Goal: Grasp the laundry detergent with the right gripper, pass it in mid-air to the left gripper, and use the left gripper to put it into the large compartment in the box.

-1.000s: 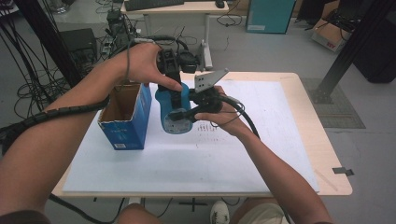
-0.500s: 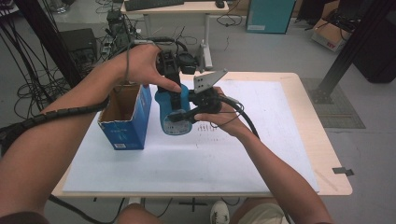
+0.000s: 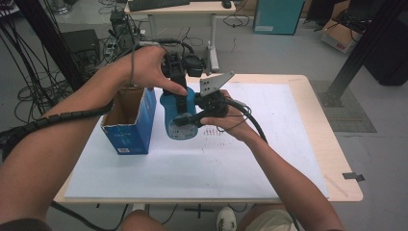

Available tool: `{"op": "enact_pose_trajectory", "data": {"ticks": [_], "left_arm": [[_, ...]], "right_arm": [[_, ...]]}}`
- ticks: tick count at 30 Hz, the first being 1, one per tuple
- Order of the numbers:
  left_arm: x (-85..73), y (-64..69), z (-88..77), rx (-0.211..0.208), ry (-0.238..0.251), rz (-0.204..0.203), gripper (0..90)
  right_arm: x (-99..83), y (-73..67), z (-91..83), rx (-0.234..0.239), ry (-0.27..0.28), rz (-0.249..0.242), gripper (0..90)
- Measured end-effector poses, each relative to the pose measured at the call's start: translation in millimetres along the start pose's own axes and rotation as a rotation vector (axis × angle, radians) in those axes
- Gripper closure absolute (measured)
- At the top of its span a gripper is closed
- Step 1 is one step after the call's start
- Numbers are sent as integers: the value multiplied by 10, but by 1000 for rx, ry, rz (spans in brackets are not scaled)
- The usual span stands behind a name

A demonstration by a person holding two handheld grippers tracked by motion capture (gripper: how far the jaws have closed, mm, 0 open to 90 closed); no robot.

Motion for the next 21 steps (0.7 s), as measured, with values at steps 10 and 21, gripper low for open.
{"op": "enact_pose_trajectory", "data": {"ticks": [10,21], "left_arm": [[12,-11,1,2,-2,3,356],[24,-17,-7,22,3,6,357]], "right_arm": [[-12,2,-8,0,4,17,429],[1,-31,-9,7,17,73,427]]}}
Point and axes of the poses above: each handheld gripper's, and its own axes: z roughly forward along the jaws, x roughly out of its top, y roughly to its right, the point moved 7 cm from there along z, roughly forward along the jaws, and after that the axes turned 14 degrees about z, right-handed, at the moved point
